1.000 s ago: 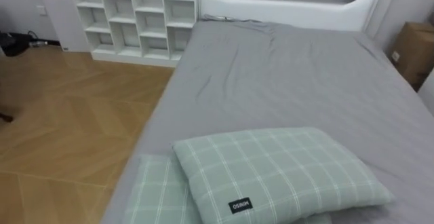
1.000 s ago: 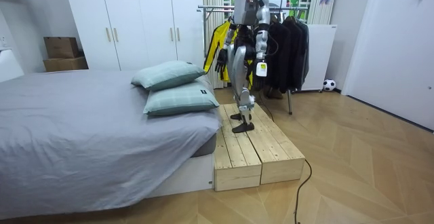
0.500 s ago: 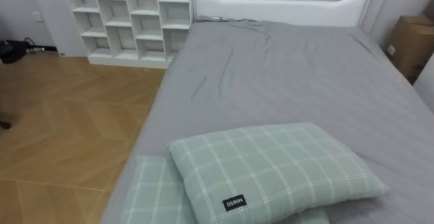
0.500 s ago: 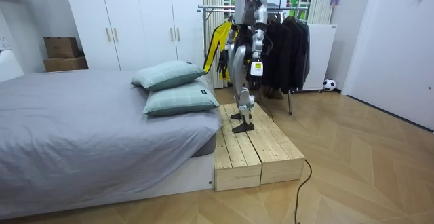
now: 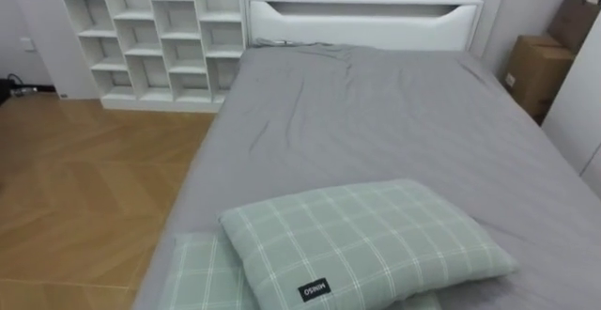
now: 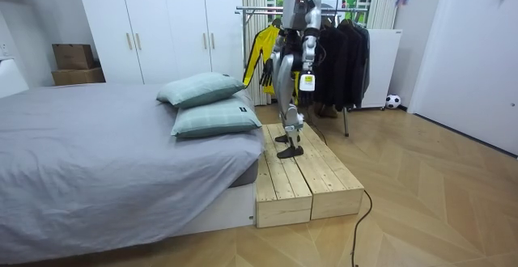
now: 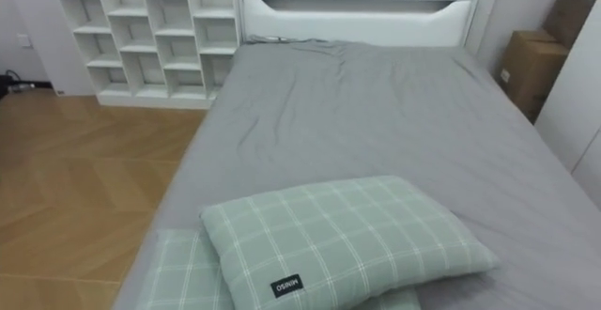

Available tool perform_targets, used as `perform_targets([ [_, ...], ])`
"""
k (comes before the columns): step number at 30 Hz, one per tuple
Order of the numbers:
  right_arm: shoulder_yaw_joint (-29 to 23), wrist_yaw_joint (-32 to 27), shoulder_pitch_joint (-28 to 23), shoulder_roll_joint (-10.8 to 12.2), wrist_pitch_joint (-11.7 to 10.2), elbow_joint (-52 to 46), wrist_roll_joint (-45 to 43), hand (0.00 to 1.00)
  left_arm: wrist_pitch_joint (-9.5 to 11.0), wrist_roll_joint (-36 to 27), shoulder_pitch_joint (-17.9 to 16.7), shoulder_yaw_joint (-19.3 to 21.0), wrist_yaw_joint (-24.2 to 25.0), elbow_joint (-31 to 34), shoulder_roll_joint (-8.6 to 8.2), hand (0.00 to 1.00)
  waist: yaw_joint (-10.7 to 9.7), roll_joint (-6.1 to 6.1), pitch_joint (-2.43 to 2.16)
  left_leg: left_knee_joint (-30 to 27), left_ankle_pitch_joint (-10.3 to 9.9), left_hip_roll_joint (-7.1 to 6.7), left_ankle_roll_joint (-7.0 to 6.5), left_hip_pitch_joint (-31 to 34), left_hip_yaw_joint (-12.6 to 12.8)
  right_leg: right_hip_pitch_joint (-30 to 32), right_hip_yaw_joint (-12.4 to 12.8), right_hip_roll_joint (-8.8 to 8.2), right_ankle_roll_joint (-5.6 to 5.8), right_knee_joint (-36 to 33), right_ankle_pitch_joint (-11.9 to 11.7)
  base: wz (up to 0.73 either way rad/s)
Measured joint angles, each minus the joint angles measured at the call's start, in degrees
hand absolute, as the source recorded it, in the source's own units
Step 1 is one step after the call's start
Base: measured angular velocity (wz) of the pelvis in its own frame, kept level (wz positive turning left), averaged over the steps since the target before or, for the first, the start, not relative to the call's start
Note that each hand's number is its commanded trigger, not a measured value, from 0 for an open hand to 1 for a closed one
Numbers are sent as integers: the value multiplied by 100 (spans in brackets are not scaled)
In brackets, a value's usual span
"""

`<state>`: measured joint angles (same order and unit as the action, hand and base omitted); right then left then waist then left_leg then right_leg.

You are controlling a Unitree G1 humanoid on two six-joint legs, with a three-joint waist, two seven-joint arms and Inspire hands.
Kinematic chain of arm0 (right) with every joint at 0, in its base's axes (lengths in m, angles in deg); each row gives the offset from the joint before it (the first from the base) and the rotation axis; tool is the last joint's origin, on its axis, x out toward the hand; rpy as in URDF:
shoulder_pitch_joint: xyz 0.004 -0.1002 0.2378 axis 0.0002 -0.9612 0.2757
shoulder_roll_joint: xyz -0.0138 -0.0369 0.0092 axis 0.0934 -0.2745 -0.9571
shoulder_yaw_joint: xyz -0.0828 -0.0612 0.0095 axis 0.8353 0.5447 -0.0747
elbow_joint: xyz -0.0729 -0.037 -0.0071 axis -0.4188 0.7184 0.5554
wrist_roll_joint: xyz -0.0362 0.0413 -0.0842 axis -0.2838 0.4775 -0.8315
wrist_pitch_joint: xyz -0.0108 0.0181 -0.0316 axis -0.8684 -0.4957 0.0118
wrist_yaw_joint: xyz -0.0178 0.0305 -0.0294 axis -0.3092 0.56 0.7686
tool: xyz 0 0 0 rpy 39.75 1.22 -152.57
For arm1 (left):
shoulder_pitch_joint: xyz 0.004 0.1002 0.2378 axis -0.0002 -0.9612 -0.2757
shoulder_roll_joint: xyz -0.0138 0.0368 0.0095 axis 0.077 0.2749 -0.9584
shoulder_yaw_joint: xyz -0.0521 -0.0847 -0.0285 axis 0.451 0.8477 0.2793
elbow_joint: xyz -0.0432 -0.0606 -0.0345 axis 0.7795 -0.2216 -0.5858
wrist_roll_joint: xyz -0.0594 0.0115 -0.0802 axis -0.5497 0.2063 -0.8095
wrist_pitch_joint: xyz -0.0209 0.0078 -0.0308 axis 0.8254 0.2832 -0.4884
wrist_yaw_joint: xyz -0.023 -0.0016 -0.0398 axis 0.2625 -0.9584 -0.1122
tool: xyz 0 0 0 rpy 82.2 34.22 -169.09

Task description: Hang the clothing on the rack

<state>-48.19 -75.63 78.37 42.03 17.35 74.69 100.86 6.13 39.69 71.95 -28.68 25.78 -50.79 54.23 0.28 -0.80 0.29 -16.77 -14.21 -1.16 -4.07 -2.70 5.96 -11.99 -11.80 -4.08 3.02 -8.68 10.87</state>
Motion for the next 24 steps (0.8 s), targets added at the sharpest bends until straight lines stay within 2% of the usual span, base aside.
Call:
perform_targets([
  [5,-41,11,4,-2,0,21,-1,0,-4,-4,-71,-2,83,-1,-10,0,-2,15,2,-5,10,17,8,-2,-1,-10,-17,17,0,2,0,0],
  [9,-40,3,9,-4,10,27,2,0,-34,-4,-71,-10,128,-1,-80,0,0,33,5,-63,-4,29,17,2,0,-36,-11,25,0,2,0,0],
  [14,-15,-47,61,-3,55,106,72,0,-58,-5,-41,-235,245,7,-90,0,-2,43,7,-79,-19,30,16,1,-19,-75,-21,29,0,4,0,0],
  [24,35,-67,65,-22,50,144,180,0,-125,4,-28,-235,324,11,-96,0,-3,80,11,-75,-22,36,22,6,-20,-44,-9,37,-1,6,1,0],
])
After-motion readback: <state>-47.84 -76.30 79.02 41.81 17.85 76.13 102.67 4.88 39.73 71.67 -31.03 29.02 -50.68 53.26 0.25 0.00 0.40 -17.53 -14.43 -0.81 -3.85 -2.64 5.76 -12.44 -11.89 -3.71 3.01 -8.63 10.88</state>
